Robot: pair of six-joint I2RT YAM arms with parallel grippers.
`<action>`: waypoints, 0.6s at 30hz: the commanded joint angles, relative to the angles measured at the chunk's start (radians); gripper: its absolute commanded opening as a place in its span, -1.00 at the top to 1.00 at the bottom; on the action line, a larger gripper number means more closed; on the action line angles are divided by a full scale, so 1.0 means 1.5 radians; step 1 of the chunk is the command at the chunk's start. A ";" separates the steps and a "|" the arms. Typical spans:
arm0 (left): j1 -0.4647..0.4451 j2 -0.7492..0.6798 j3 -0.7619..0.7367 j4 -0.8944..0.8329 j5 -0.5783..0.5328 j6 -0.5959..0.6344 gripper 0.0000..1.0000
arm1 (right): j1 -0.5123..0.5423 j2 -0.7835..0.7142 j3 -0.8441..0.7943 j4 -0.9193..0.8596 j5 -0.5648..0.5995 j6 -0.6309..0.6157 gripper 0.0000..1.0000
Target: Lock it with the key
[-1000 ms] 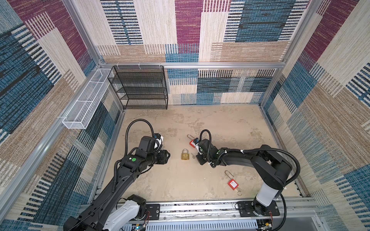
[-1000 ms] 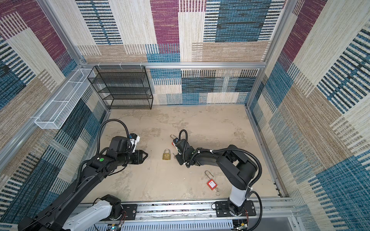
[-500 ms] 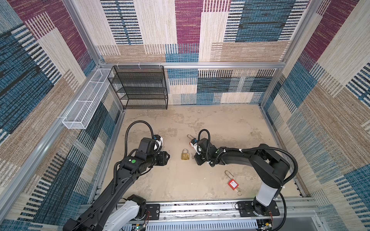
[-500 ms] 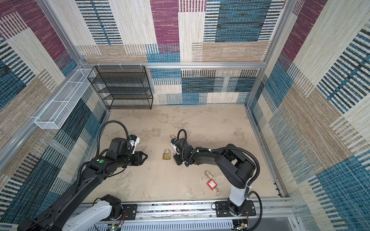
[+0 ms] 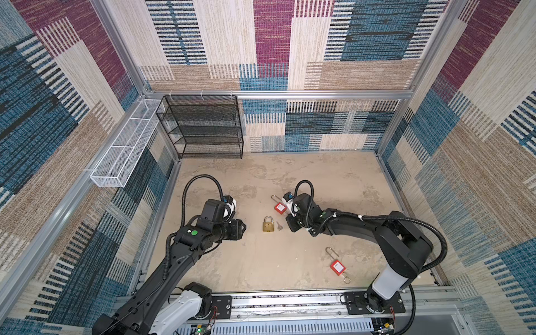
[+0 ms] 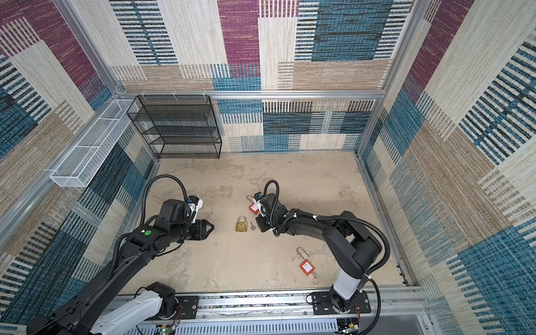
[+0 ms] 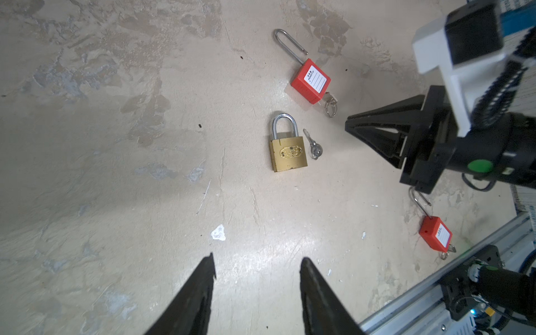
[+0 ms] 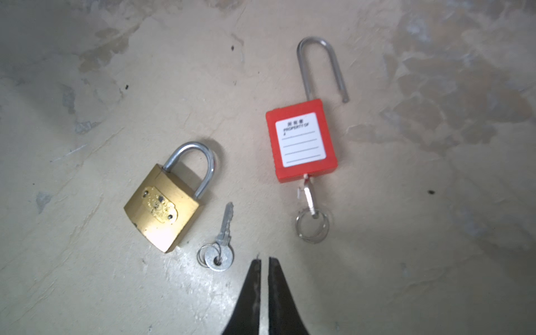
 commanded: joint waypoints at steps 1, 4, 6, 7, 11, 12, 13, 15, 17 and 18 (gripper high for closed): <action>0.000 -0.001 -0.003 0.009 -0.003 -0.031 0.00 | -0.011 -0.001 0.033 -0.015 -0.027 -0.043 0.61; 0.001 0.001 -0.022 0.045 0.008 -0.049 0.00 | -0.022 0.032 0.077 -0.038 -0.031 -0.069 0.36; 0.001 0.006 -0.028 0.058 0.014 -0.060 0.00 | -0.027 0.062 0.101 -0.044 -0.021 -0.081 0.19; 0.001 0.009 -0.028 0.060 0.016 -0.062 0.00 | -0.030 0.075 0.111 -0.045 -0.019 -0.087 0.13; 0.001 0.010 -0.039 0.085 0.031 -0.065 0.00 | -0.041 0.129 0.165 -0.057 -0.021 -0.099 -0.01; 0.001 0.010 -0.042 0.086 0.029 -0.062 0.00 | -0.042 0.143 0.183 -0.066 -0.020 -0.102 -0.05; 0.001 0.010 -0.044 0.085 0.026 -0.058 0.00 | -0.043 0.154 0.197 -0.073 -0.019 -0.104 -0.07; 0.002 0.010 -0.044 0.081 0.023 -0.055 0.00 | -0.046 0.176 0.223 -0.086 -0.029 -0.113 -0.13; 0.003 0.009 -0.047 0.079 0.024 -0.057 0.00 | -0.052 0.194 0.242 -0.096 -0.051 -0.113 -0.15; 0.003 0.008 -0.049 0.079 0.023 -0.058 0.00 | -0.053 0.201 0.250 -0.101 -0.062 -0.113 -0.16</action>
